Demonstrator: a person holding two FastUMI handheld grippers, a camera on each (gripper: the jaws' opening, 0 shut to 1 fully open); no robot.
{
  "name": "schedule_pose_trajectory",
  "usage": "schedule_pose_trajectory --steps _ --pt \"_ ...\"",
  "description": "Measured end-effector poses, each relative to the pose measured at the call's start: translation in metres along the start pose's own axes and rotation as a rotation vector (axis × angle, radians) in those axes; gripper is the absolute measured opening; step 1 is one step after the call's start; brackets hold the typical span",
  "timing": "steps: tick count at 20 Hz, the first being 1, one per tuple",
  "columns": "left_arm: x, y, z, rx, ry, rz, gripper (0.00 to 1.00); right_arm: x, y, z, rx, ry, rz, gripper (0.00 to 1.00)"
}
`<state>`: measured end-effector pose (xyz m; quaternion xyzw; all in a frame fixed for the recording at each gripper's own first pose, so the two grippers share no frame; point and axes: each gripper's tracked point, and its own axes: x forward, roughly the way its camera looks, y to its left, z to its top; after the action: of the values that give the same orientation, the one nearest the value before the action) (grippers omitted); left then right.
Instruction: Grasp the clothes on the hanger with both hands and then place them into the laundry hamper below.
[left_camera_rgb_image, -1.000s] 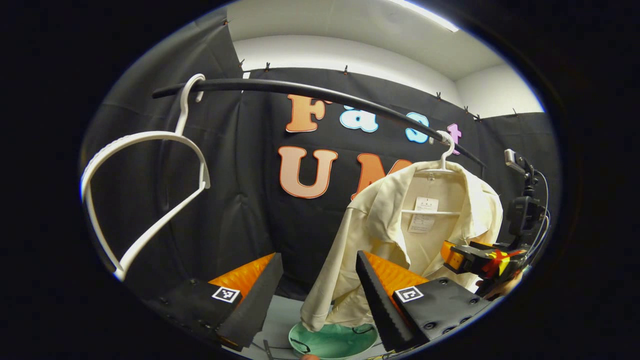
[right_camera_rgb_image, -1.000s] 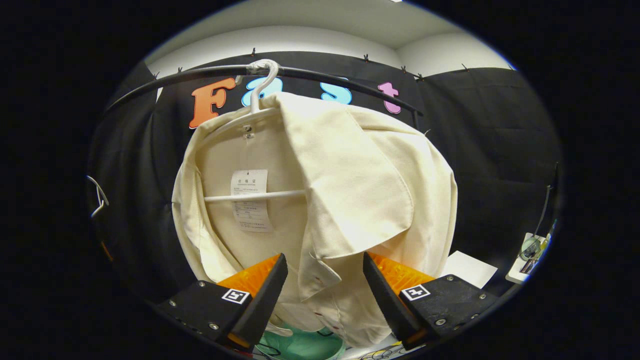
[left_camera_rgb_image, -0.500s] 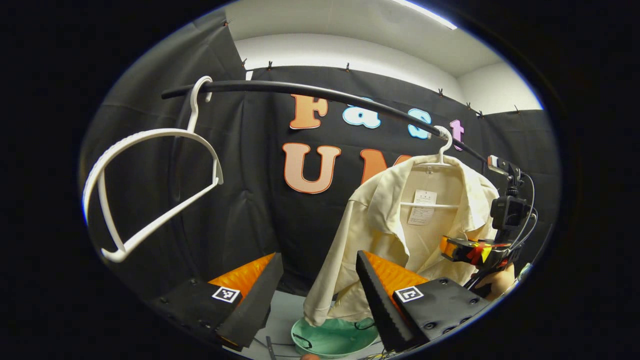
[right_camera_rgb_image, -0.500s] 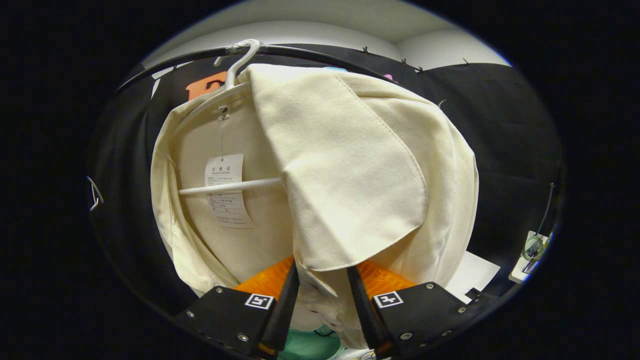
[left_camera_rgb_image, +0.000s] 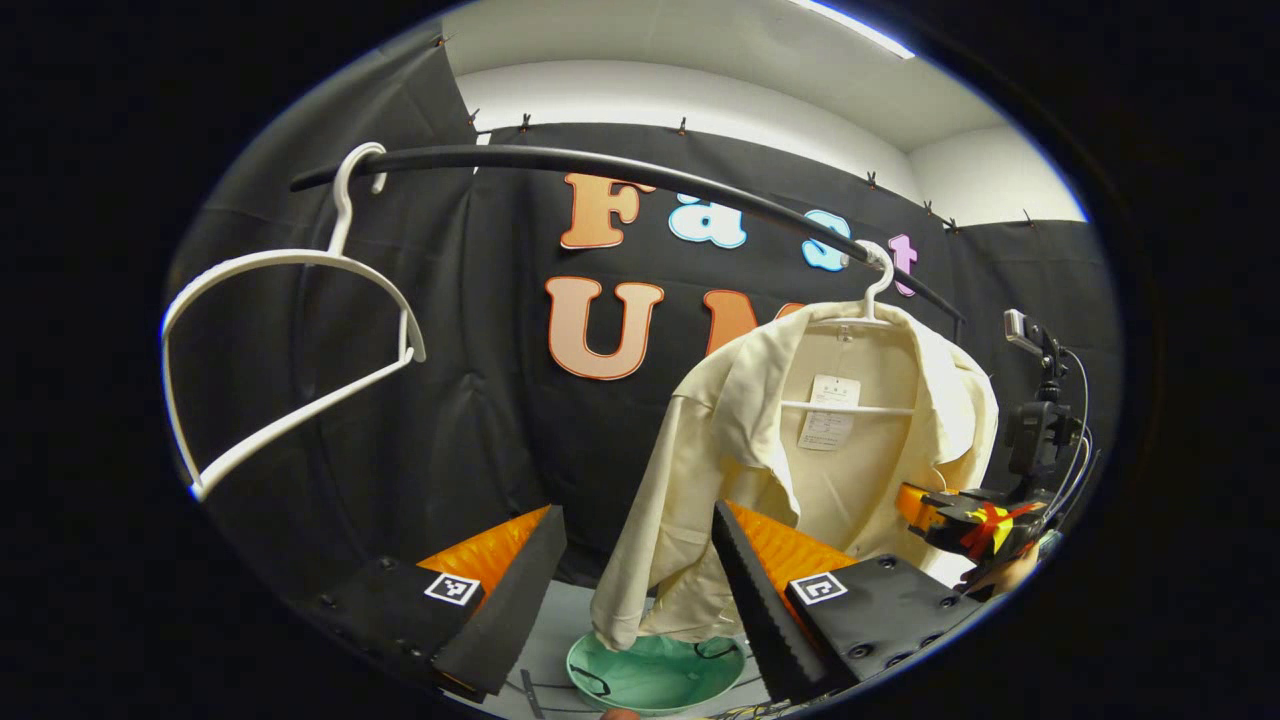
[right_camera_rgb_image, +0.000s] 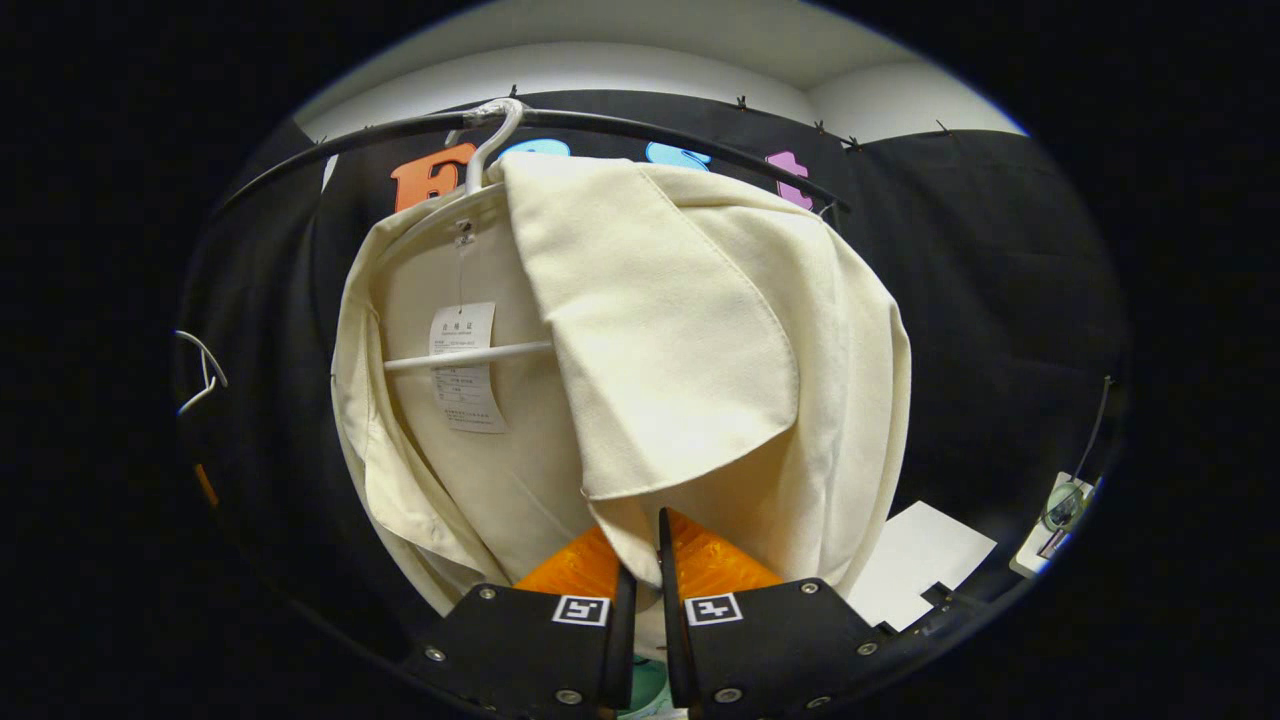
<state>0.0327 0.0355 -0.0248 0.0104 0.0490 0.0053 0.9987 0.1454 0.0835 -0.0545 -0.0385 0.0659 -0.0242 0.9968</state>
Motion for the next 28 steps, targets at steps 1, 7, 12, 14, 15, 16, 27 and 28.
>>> schedule_pose_trajectory --steps 1,7,12,14,15,16,27,28 --pt "0.004 -0.005 0.001 -0.001 0.0 -0.01 0.97 -0.003 -0.001 0.0 0.004 0.002 0.004 0.13" --pt "0.027 -0.044 0.002 0.005 -0.008 -0.075 0.93 -0.02 -0.008 0.002 0.031 0.016 0.03 0.03" --pt "0.047 -0.08 0.003 0.017 -0.01 -0.12 1.0 -0.032 -0.014 0.008 0.019 0.014 0.054 0.01" --pt "0.057 -0.093 0.0 0.012 -0.003 -0.136 1.0 -0.034 -0.019 0.01 0.016 0.012 0.06 0.01" --pt "0.062 -0.099 -0.001 0.012 0.0 -0.145 0.93 -0.035 -0.023 0.011 0.017 0.01 0.062 0.01" --pt "0.067 -0.105 -0.003 0.016 0.002 -0.152 1.0 -0.036 -0.027 0.014 0.019 0.008 0.06 0.01" --pt "0.134 -0.116 -0.04 0.031 0.076 -0.113 1.0 -0.055 -0.041 0.022 0.014 -0.006 0.097 0.01" --pt "0.139 -0.113 -0.043 0.031 0.089 -0.102 0.97 -0.057 -0.043 0.022 0.013 -0.007 0.1 0.01"
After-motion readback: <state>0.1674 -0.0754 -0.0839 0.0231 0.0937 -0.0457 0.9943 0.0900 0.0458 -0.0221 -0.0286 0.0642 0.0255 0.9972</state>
